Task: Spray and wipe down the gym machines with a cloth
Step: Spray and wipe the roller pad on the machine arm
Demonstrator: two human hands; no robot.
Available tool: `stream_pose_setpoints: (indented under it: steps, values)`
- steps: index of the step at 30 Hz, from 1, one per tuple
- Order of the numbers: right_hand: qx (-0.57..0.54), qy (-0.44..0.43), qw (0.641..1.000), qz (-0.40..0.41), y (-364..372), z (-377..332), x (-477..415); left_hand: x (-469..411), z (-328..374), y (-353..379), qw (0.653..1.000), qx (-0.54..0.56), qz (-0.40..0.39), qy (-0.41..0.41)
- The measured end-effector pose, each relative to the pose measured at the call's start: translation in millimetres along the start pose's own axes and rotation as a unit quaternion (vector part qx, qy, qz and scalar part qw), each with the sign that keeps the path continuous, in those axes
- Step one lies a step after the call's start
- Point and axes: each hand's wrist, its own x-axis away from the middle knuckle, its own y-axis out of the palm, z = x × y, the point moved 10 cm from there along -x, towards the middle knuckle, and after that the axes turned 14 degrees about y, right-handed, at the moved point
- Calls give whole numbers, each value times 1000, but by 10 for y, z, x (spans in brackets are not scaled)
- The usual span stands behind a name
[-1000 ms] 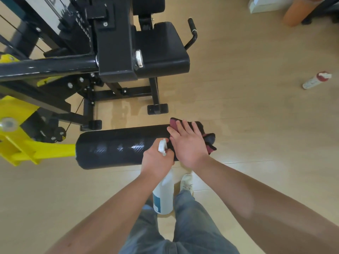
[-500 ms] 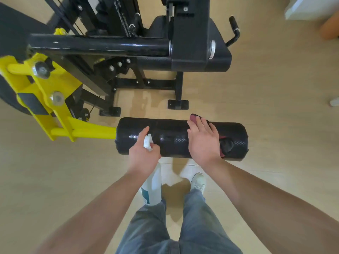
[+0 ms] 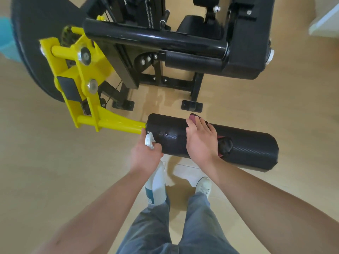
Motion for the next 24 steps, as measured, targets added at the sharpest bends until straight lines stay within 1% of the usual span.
stream_pose_setpoints:
  steps: [3, 6, 11, 14, 16, 19, 20, 22, 24]
  values:
    - [2, -35, 999, -19, 75, -398, 16, -54, 19, -73, 1000, -7, -22, 15]
    - [9, -53, 998, -42, 176, -712, 20, -127, 22, -159, 999, -10, -28, 19]
    - [3, -93, 993, -74, 305, -1090, 23, -225, 57, -241, 997, -21, -56, 47]
    - [-8, -124, 989, -79, 312, -1239, 61, -260, 23, -288, 997, -19, -55, 51]
    - [-29, -161, 984, -69, 276, -1313, 120, -269, -15, -321, 997, -16, -59, 55]
    - [-61, -241, 965, -85, 278, -1333, 293, -235, -91, -336, 996, 12, -76, 46]
    - [-50, -267, 959, -83, 265, -1297, 362, -209, -113, -343, 996, 24, -79, 38]
    - [10, -319, 946, -52, 283, -1149, 497, -166, -136, -357, 995, 32, -86, 23]
    - [76, -340, 937, -30, 343, -947, 595, -155, -135, -373, 995, 28, -90, 16]
